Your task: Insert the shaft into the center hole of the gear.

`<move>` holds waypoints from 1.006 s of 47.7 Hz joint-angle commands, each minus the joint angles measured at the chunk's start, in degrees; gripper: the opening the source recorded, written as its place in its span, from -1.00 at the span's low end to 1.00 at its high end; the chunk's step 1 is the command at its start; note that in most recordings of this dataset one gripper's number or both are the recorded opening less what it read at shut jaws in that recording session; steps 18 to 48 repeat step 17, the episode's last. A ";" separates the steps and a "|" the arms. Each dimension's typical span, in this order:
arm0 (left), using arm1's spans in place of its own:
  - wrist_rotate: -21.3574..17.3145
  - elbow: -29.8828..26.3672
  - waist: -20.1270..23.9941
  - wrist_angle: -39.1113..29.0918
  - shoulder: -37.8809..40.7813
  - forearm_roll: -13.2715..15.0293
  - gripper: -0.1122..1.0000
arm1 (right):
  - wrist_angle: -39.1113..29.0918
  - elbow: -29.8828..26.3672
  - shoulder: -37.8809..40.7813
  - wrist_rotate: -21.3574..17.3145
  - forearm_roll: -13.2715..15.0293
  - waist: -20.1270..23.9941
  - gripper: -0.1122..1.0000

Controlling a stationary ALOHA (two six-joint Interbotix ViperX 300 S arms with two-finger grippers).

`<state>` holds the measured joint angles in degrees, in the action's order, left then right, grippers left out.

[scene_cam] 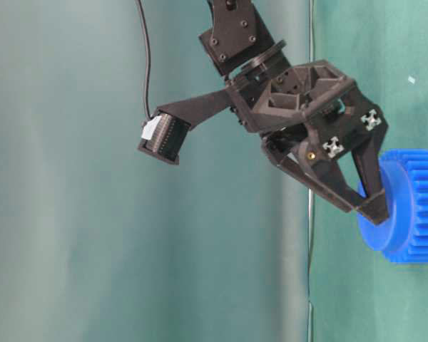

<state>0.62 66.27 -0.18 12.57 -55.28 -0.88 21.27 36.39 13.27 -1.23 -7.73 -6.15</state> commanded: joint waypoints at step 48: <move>0.00 -1.41 0.00 0.35 0.35 -0.09 -0.80 | -3.16 -0.62 -10.37 0.88 0.18 0.00 0.83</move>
